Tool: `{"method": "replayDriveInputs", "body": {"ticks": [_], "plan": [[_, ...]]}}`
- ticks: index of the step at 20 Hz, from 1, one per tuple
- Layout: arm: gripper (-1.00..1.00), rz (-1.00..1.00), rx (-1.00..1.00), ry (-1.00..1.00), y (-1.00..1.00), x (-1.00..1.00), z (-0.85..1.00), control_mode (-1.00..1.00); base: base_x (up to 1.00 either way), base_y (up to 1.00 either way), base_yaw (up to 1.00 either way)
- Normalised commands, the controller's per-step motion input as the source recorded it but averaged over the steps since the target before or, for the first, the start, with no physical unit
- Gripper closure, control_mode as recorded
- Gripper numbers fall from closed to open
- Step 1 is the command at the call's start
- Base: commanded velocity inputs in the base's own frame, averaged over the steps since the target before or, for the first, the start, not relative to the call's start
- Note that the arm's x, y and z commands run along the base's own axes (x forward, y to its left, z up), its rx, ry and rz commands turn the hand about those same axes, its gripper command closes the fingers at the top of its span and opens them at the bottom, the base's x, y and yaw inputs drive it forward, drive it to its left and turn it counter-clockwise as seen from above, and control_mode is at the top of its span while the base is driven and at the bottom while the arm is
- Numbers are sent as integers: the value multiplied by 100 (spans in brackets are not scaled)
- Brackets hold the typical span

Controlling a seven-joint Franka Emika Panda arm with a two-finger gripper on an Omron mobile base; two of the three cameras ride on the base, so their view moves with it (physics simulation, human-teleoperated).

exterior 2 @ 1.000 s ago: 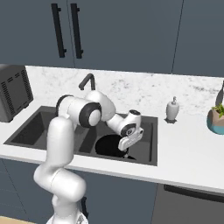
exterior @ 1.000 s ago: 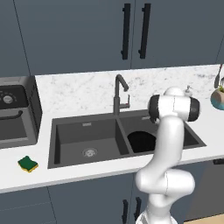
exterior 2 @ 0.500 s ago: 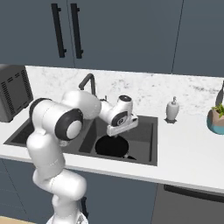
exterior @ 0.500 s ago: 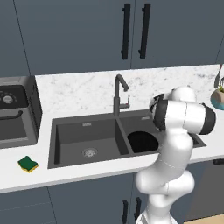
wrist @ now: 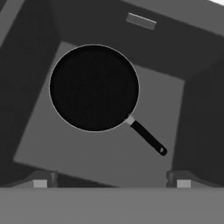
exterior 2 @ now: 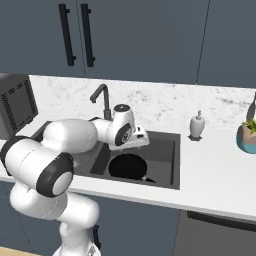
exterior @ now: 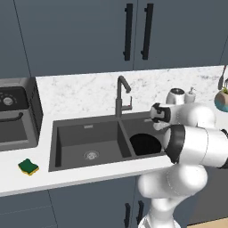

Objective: Pick the pan and sponge and place them into the sink. Then turn on the water.

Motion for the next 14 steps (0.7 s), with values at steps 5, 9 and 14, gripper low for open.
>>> {"method": "replayDriveInputs", "body": {"ticks": [5,9,14], "plan": [[-100,-3,12,3,-8,-1,12,-100,0,0,0],[-100,0,23,1,8,-14,34,-100,0,0,0],[-100,0,18,-3,62,-35,56,-100,0,0,0]]}}
